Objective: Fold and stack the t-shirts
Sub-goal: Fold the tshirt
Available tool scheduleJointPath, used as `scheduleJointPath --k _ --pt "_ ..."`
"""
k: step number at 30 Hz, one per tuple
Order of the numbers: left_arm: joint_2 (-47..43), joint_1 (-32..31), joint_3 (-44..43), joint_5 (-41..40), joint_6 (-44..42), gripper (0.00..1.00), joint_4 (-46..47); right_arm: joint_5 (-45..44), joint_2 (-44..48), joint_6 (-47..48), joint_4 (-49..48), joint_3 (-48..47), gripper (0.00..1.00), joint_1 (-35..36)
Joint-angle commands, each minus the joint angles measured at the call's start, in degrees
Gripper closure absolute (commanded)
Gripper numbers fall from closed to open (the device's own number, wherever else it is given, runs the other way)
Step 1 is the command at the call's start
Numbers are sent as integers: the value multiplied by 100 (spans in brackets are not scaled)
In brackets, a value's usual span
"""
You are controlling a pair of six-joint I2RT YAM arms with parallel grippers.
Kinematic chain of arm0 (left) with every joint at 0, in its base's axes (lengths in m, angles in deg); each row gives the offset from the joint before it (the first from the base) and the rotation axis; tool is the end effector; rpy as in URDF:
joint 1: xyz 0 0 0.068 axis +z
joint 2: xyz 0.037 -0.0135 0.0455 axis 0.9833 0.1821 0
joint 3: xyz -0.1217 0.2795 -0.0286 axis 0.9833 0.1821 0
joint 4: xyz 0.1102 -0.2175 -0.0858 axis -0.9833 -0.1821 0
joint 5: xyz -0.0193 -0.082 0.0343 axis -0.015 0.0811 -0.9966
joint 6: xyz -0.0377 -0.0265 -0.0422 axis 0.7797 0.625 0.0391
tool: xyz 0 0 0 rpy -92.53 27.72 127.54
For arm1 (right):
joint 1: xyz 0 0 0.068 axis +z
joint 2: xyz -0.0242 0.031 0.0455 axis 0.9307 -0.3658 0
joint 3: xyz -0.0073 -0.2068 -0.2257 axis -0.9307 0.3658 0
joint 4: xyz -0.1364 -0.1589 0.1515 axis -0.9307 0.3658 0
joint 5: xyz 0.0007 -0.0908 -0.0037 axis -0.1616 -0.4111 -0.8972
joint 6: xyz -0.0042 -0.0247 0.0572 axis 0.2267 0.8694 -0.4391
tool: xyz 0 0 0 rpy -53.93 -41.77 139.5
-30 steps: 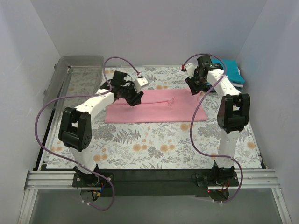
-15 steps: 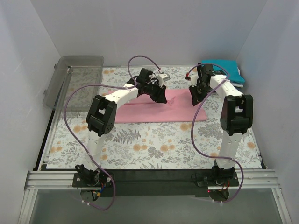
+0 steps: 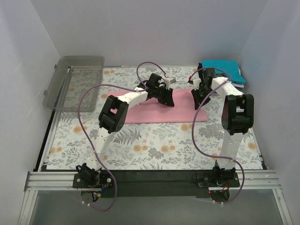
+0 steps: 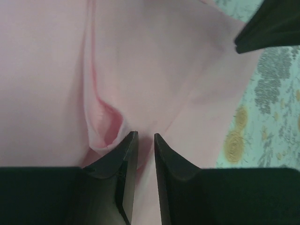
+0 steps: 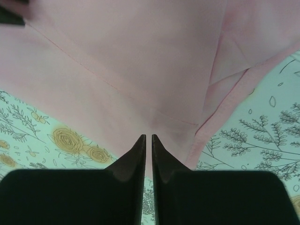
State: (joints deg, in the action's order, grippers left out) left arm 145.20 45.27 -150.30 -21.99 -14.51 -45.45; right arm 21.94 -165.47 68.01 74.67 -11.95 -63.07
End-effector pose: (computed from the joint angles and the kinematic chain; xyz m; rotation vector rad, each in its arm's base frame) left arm 0.4511 -0.3438 0.1635 0.1748 2.6189 -1.4034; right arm 0.4259 0.0537 0.2182 -0.7403 2.7154 0.3276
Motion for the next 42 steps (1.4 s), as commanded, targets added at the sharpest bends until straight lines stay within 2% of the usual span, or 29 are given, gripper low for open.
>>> scheduleJointPath --k 1,6,9,13,18,24,28,34,35,38,42 --pt "-57 181 -363 -700 152 80 63 -23 100 -9 34 150 86 -3" --pt "-267 391 -407 -1158 64 77 -7 -120 100 9 34 133 86 6" --pt "-723 602 -214 -1149 -85 68 -77 -155 214 0 60 -7 85 50" --pt "-1435 910 391 -956 -559 58 -297 -94 486 -44 78 -52 85 182" --pt "-2174 1488 1016 -1219 -1157 56 -868 -173 478 -149 52 -130 81 454" --pt "-2465 2183 1702 -1973 -1869 60 -1466 -445 -136 -342 25 -578 76 604" --pt "-2483 2334 2124 -2431 -2492 66 -1510 -629 -575 -413 34 -1122 75 648" --pt "-2439 2457 2632 -3047 -2862 71 -1431 -963 -1183 -343 34 -1475 78 683" --pt "-2395 2474 2704 -3221 -3011 75 -1423 -990 -1253 -299 34 -1545 78 692" --pt "-2342 2492 3055 -3460 -3275 80 -1510 -1095 -1534 -211 34 -1730 78 718" --pt "-2587 2492 3565 -3233 -3425 83 -1703 -1447 -2086 -45 -54 -2299 80 815"
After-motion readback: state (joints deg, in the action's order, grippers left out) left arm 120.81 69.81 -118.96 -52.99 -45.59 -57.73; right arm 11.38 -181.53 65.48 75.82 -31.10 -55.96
